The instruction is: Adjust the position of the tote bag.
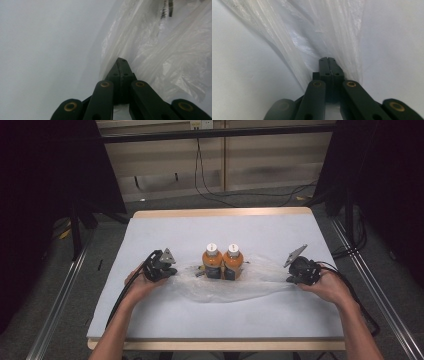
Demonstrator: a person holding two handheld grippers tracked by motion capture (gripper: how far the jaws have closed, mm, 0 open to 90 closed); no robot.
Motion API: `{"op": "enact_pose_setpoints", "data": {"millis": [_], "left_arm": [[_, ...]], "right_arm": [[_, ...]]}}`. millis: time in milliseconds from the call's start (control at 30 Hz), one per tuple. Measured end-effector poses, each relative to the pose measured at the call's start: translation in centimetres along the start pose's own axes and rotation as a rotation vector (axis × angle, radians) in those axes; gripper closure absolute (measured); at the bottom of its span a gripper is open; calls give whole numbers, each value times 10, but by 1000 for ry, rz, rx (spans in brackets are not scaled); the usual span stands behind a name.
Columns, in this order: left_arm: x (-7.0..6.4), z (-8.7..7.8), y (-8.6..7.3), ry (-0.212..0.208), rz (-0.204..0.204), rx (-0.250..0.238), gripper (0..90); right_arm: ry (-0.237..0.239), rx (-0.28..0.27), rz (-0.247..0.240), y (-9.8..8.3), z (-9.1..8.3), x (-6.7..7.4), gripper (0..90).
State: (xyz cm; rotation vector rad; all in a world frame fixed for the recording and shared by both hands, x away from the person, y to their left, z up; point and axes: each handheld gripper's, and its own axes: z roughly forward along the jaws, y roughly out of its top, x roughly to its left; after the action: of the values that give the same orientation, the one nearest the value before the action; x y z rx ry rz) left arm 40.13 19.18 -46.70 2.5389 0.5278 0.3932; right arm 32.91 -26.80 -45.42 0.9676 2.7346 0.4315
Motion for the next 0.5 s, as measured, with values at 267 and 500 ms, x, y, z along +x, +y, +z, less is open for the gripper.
{"op": "enact_pose_setpoints", "data": {"millis": [267,500], "left_arm": [[7,-2,-5,4,-22,5,900],[8,-5,-12,-13,-60,-14,900]], "right_arm": [[-20,-57,1,1,3,-1,900],[-20,-67,-7,4,5,3,900]]}}
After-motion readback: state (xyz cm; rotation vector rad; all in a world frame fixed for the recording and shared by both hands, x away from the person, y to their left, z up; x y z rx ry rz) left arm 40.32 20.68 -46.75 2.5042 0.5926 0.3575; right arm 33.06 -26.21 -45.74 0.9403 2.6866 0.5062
